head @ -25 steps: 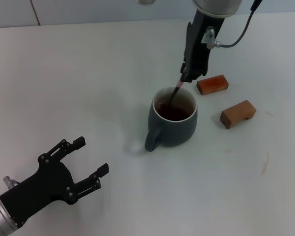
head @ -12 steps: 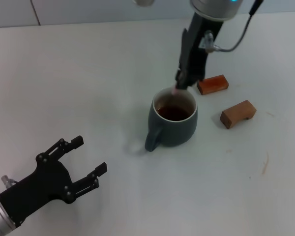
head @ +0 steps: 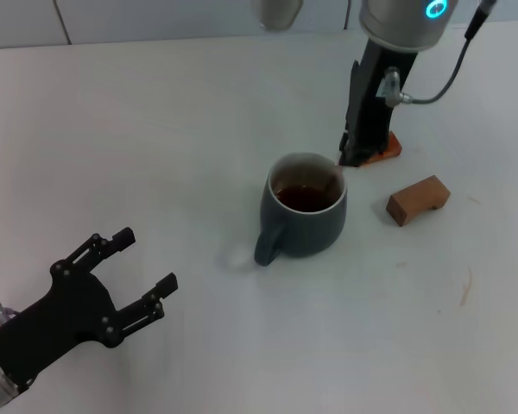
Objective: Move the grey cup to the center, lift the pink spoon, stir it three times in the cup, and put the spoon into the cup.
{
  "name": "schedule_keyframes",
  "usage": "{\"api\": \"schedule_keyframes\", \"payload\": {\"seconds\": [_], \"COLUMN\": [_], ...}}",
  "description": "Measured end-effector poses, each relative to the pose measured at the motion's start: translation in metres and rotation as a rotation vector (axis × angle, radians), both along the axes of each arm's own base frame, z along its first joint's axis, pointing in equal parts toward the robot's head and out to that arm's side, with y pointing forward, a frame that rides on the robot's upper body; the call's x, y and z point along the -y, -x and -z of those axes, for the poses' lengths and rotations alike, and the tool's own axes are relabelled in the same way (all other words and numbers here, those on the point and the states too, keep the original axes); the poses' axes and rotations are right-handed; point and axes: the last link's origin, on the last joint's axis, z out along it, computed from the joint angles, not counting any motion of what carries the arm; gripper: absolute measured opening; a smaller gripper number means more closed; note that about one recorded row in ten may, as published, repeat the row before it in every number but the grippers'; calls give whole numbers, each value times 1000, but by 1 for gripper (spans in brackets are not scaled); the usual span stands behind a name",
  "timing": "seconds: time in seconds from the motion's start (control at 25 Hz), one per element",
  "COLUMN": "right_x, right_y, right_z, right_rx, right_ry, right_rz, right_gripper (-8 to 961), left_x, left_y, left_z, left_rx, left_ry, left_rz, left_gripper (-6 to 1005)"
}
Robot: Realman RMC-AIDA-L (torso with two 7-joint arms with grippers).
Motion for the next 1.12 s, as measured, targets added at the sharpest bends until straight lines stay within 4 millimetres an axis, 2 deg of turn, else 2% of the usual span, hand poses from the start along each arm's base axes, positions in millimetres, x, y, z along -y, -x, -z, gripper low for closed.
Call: {"api": "schedule_keyframes", "payload": {"seconds": [0.32,0.6,0.68,0.72,0.8,0.88,0.92,0.96,1.0,1.04,1.12], "right_x": [7,18,22,27,29,35,40,40,42,48,54], "right_y": [-9,-14,-15,-19,-21,-27,-40,-40,-45,-61,-77], "right_z": [1,-11,-20,-26,-29,-34,-40,-40,-44,-50,-54], "right_rx": [-84,-263,-355,-455,-518,-647,-805,-805,-892,-1042,-1185], "right_ry": [7,-56,-85,-106,-116,-136,-180,-180,-208,-262,-319], "right_rz": [21,-70,-102,-122,-136,-167,-203,-203,-229,-260,-292], "right_gripper": [126,331,405,441,515,515,515,515,515,515,516], "left_x": [0,1,1,1,1,1,1,1,1,1,1], "left_y": [0,1,2,2,1,1,1,1,1,1,2], "left_z": [-1,-1,-1,-1,-1,-1,-1,-1,-1,-1,-1], "left_rx": [3,-5,-6,-6,-6,-6,-6,-5,-5,-5,-4], "left_ry": [-1,4,4,7,10,11,13,13,14,14,15], "left_rz": [3,3,2,2,3,3,3,2,2,2,0], "left_gripper": [845,845,845,845,845,845,845,845,845,844,844]}}
